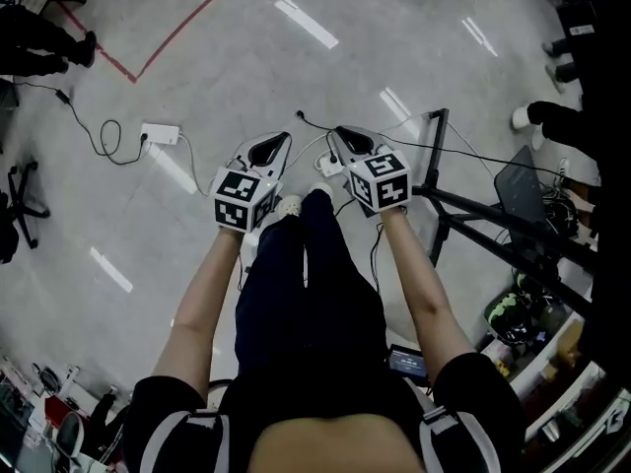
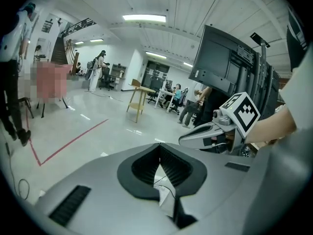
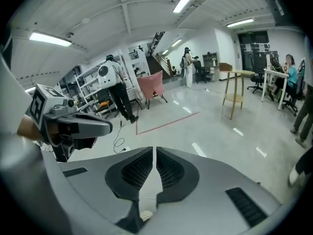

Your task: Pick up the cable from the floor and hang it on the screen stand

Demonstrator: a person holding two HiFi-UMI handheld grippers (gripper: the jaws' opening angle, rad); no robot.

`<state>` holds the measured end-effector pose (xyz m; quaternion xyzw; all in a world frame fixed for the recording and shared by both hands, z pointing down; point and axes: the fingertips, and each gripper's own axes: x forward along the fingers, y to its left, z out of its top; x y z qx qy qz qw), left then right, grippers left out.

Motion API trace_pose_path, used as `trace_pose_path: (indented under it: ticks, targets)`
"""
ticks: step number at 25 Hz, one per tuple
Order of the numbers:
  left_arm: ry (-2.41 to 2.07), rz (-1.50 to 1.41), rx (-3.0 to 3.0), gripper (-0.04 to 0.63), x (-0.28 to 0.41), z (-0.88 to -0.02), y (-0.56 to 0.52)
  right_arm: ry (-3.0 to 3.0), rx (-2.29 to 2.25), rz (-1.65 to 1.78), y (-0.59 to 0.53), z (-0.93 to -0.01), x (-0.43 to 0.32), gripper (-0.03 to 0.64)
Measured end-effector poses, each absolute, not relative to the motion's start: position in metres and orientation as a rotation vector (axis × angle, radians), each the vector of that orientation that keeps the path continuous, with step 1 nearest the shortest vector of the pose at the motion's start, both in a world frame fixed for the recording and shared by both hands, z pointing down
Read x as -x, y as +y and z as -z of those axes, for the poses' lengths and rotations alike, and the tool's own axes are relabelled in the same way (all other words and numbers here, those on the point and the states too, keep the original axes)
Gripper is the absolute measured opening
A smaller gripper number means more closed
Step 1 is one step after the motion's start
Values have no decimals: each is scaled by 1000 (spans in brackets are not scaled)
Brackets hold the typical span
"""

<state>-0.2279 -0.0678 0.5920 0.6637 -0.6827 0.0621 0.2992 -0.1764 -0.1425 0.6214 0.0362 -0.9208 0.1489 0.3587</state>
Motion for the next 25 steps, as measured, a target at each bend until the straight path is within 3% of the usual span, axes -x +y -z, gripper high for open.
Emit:
trace_pose_path:
  ticks: [9, 25]
  targets:
    - [-1880, -11, -1642, 8, 264, -664, -116, -2346, -3, -345, -178, -703, 208, 26]
    - [-1841, -37, -1551, 6, 294, -838, -110, -2226, 68, -352, -183, -882, 253, 61]
